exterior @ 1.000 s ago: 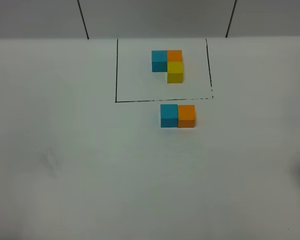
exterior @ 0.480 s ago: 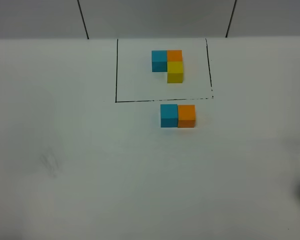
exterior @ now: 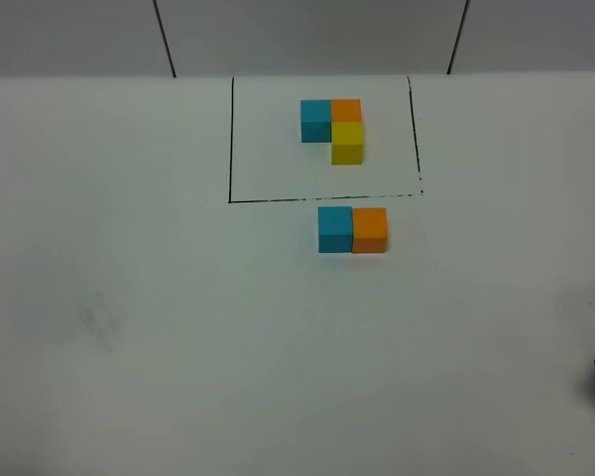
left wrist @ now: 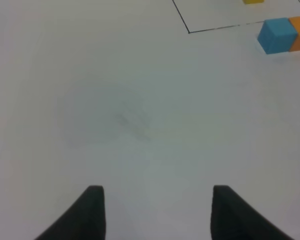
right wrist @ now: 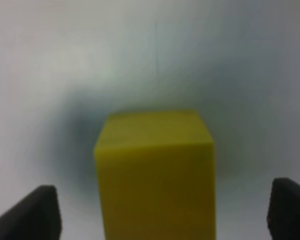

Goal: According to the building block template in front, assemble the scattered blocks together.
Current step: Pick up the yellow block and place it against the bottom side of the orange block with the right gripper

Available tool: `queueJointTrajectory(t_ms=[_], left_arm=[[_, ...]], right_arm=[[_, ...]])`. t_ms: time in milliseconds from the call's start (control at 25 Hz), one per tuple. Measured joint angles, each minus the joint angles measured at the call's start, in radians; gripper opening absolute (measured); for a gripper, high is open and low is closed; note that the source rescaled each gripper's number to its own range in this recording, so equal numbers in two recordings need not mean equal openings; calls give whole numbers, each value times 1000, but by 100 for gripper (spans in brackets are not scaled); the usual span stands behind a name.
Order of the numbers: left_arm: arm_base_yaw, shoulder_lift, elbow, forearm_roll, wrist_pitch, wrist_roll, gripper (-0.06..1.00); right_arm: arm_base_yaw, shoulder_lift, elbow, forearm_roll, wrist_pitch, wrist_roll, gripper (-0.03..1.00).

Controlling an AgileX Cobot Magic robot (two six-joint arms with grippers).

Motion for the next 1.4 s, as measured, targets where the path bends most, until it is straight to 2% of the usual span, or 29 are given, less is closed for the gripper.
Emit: queueJointTrajectory(t_ms=[40, 80, 120, 160, 280, 400, 520, 680, 800, 880, 1040, 1240, 1400], left_arm=[[0, 0, 0, 0, 0, 0, 8], [0, 0, 0, 0, 0, 0, 8], [0, 0, 0, 0, 0, 0, 8], [0, 0, 0, 0, 0, 0, 8], [0, 0, 0, 0, 0, 0, 8], [0, 0, 0, 0, 0, 0, 8], [0, 0, 0, 0, 0, 0, 8], [0, 0, 0, 0, 0, 0, 8], [0, 0, 0, 0, 0, 0, 8], [0, 0, 0, 0, 0, 0, 8], [0, 0, 0, 0, 0, 0, 8], [0, 0, 0, 0, 0, 0, 8], [0, 0, 0, 0, 0, 0, 8]], right_arm=[[0, 6, 0, 6, 0, 0, 46], [0, 8, -1, 11, 1, 0, 30], [1, 9, -3, 16, 9, 0, 10], [10, 8, -12, 20, 29, 1, 0], [80, -17, -77, 20, 115, 6, 1], [201, -59, -173, 32, 178, 101, 1], [372, -57, -269, -16, 218, 332, 1], [626, 39, -370, -197, 253, 713, 1], [758, 157, -458, -279, 271, 888, 1], [809, 242, -519, -288, 272, 934, 1], [850, 376, -641, -277, 272, 949, 1], [863, 467, -737, -275, 272, 950, 1], [866, 486, -759, -276, 260, 950, 1]])
